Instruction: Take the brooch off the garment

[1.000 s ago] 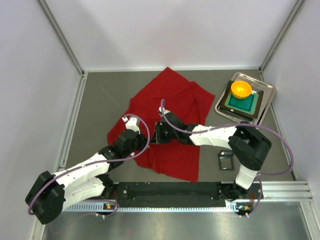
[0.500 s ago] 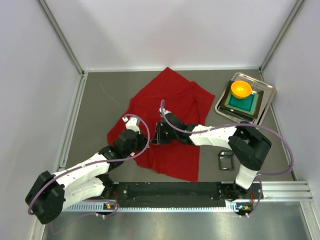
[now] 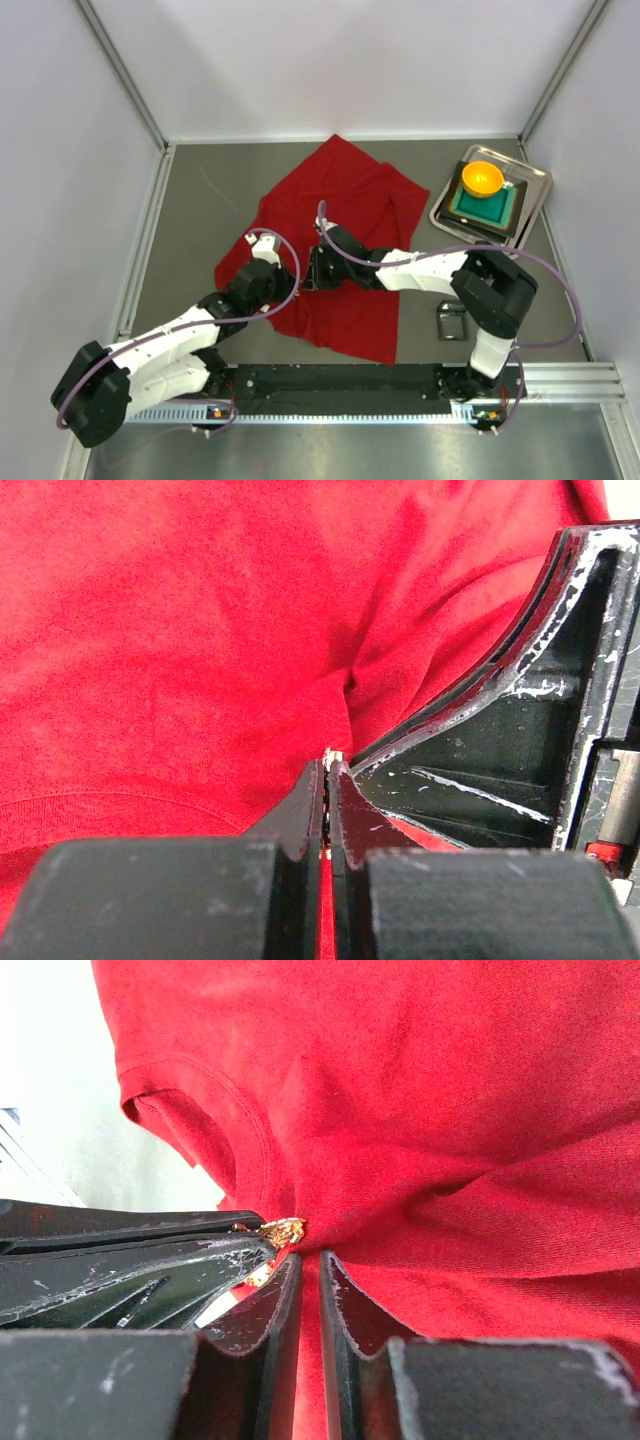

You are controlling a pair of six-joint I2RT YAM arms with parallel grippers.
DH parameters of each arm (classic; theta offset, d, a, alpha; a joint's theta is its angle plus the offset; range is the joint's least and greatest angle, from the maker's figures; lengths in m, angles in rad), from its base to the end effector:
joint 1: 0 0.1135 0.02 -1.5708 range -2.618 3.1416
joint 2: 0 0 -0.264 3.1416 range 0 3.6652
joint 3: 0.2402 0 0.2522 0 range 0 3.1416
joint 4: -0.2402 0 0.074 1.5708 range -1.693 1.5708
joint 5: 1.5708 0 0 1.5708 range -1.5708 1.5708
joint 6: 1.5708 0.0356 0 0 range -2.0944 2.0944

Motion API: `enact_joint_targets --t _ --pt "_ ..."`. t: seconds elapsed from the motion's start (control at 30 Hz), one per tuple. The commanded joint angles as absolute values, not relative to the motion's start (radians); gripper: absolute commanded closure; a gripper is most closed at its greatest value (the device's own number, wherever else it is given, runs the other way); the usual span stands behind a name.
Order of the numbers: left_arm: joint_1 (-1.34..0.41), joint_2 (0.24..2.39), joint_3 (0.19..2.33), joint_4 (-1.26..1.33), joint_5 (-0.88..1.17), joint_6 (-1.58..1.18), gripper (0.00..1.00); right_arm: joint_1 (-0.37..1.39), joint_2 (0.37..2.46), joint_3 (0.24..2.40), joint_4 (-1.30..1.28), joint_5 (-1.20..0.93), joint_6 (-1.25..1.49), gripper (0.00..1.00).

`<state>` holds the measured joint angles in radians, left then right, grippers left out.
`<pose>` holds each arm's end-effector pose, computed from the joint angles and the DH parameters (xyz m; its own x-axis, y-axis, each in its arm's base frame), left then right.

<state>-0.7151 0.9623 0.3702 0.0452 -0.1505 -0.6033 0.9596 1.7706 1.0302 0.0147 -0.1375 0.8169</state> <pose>0.1538 -0.1265 0.1864 -0.6363 -0.1904 -0.7476 0.2315 0.8773 -0.4204 0.2114 0.3103 0.1788 -0.8950 -0.0188 -0.4457 -0.3179 0.7278 0.6076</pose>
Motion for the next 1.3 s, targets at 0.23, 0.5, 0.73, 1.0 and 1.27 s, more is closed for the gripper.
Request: enact_joint_targets --t 0.23,0.5,0.73,1.0,1.27 --pt "-0.718 0.976 0.373 0.136 -0.008 -0.670 1.00 0.986 1.835 1.100 0.147 -0.210 0.778 0.89" --pt "-0.716 1.057 0.437 0.011 0.087 -0.778 1.00 1.019 1.806 0.985 0.349 -0.222 0.712 0.90" --pt "-0.716 1.169 0.557 -0.213 0.235 -0.703 1.00 1.019 1.829 0.985 0.411 -0.229 0.710 0.90" --pt "-0.716 1.129 0.513 -0.187 0.200 -0.741 1.00 1.017 1.819 0.991 0.502 -0.250 0.857 0.90" --pt "-0.716 1.000 0.351 0.043 0.172 -0.880 1.00 0.999 1.836 0.897 0.709 -0.236 0.988 0.90"
